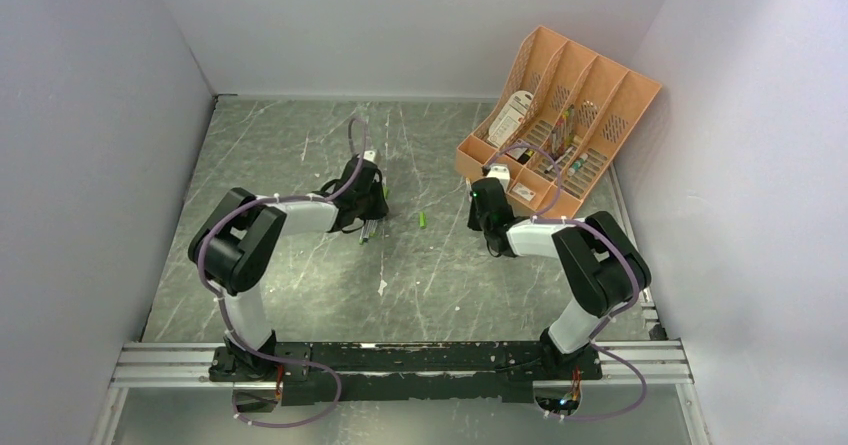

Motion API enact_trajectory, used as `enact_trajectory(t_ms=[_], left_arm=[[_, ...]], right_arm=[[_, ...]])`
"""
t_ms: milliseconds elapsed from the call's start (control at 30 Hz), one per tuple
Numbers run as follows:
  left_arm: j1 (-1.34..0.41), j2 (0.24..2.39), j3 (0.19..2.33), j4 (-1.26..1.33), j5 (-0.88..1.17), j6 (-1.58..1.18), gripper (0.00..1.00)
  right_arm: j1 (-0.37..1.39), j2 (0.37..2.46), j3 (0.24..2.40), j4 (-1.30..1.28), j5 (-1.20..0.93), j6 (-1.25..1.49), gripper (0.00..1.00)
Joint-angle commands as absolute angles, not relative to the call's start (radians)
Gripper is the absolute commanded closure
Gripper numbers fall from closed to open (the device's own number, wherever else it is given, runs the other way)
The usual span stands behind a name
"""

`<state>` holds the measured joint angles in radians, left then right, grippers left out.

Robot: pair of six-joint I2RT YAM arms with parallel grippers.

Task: Insert the pens into the pen caps

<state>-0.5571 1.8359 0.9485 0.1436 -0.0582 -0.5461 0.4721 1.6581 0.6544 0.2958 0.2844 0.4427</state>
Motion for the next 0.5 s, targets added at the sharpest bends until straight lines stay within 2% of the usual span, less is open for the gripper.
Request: enact_trajectory(t_ms=[0, 33, 267, 300, 367, 400, 467], left_arm=[[-0.549, 1.751, 0.914, 0.159, -0.033, -0.542, 0.74], [-0.548, 1.735, 0.904, 0.175, -0.009, -0.545, 0.72], [-0.549, 1.635, 0.888, 0.302, 0.179, -0.554, 0.53], [-0.549, 1.625, 0.889, 0.322, 0.210, -0.561, 0.49], [-0.547, 1.613, 0.884, 0.377, 0.291, -0.578, 0.31], [-0.544, 1.612, 0.884, 0.397, 0.319, -0.594, 0.27], [-0.538, 1.617, 0.880, 0.446, 0.376, -0.633, 0.25]], right_arm=[[0.488, 1.716, 0.640, 0.154, 0.286, 0.447, 0.95], [0.488, 1.720, 0.646, 0.146, 0.294, 0.448, 1.00], [0.538, 1.636, 0.630, 0.147, 0.314, 0.415, 1.00], [0.546, 1.617, 0.625, 0.146, 0.315, 0.407, 1.00], [0.579, 1.542, 0.612, 0.147, 0.317, 0.386, 1.00], [0.594, 1.508, 0.605, 0.146, 0.314, 0.379, 1.00], [0.621, 1.441, 0.592, 0.143, 0.299, 0.365, 1.00]])
